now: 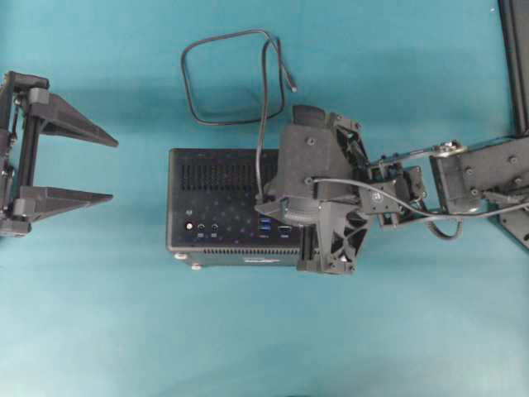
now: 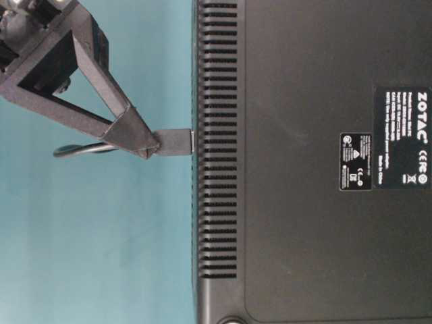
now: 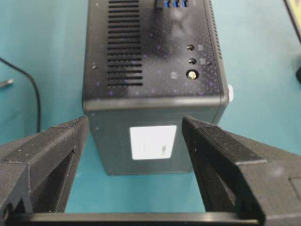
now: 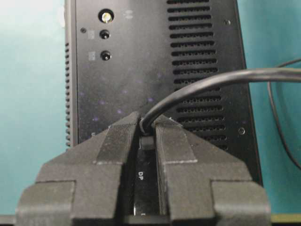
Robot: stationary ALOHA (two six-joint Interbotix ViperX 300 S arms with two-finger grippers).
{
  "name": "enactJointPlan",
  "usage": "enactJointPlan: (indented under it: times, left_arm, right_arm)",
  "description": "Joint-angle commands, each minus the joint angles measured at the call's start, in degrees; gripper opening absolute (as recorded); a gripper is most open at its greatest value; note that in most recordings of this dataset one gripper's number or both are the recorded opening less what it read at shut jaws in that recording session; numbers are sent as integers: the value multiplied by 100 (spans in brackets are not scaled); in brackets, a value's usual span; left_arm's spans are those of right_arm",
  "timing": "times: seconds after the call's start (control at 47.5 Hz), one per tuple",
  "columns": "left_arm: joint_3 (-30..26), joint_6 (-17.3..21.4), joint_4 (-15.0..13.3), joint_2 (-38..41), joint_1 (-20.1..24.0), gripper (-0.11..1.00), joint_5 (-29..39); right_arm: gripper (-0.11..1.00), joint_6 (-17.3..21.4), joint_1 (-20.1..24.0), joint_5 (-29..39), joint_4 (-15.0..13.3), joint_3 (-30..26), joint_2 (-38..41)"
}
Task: Insert the USB into the PC box with both arms.
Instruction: 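Press the USB plug fully home into the port with the right gripper, then open the right gripper and lift it away from the plugged cable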
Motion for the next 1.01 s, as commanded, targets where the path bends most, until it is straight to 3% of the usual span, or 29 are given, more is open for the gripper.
enactJointPlan:
  times: [0.0, 0.316, 0.695, 0.989]
  left_arm:
    - [-105, 9, 9, -18, -9, 85, -53]
    - [-114, 9, 9, -9, -9, 85, -53]
    - [-149, 18, 9, -18, -9, 85, -53]
    - [-132, 18, 9, -18, -9, 85, -114]
  right_arm:
    - [10, 53, 114, 53, 79, -18, -44]
    - [17, 62, 88, 18, 88, 18, -185]
    - [61, 53, 9, 53, 88, -88, -272]
    - [63, 53, 9, 264, 88, 44, -677]
